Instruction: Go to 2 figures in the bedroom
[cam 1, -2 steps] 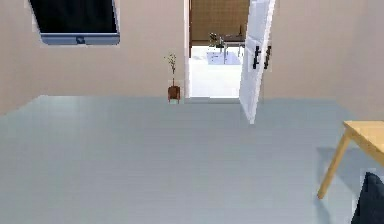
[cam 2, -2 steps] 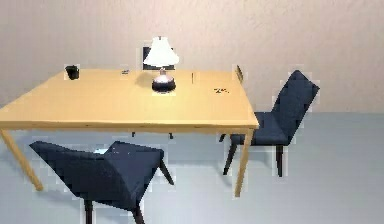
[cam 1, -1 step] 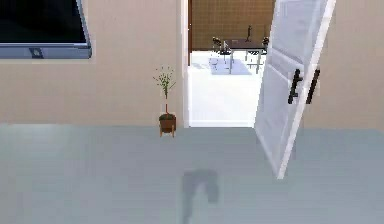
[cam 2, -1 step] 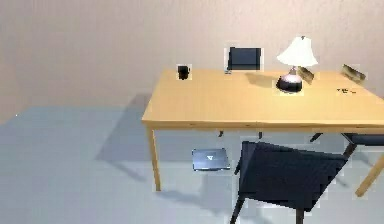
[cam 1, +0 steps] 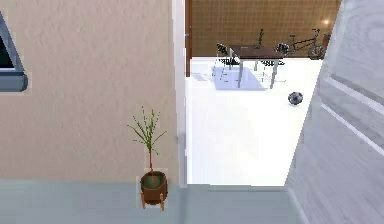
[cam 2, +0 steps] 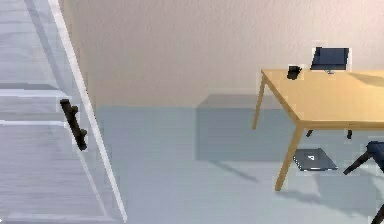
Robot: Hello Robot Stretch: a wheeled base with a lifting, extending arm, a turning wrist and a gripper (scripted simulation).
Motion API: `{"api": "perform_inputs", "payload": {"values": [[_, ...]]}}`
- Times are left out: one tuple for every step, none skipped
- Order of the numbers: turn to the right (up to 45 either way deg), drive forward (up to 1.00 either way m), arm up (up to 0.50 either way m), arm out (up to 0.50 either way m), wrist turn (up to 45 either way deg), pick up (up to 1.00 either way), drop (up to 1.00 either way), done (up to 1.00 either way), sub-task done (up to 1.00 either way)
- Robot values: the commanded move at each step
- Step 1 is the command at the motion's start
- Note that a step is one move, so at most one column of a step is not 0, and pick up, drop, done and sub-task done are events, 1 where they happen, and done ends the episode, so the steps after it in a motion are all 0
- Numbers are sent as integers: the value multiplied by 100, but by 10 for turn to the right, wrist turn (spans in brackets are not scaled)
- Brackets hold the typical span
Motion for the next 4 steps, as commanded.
{"api": "perform_inputs", "payload": {"values": [[60, 0, 0, 0, 0, 0, 0, 0, 0], [0, 55, 0, 0, 0, 0, 0, 0, 0], [180, 0, 0, 0, 0, 0, 0, 0, 0], [0, 100, 0, 0, 0, 0, 0, 0, 0]]}}
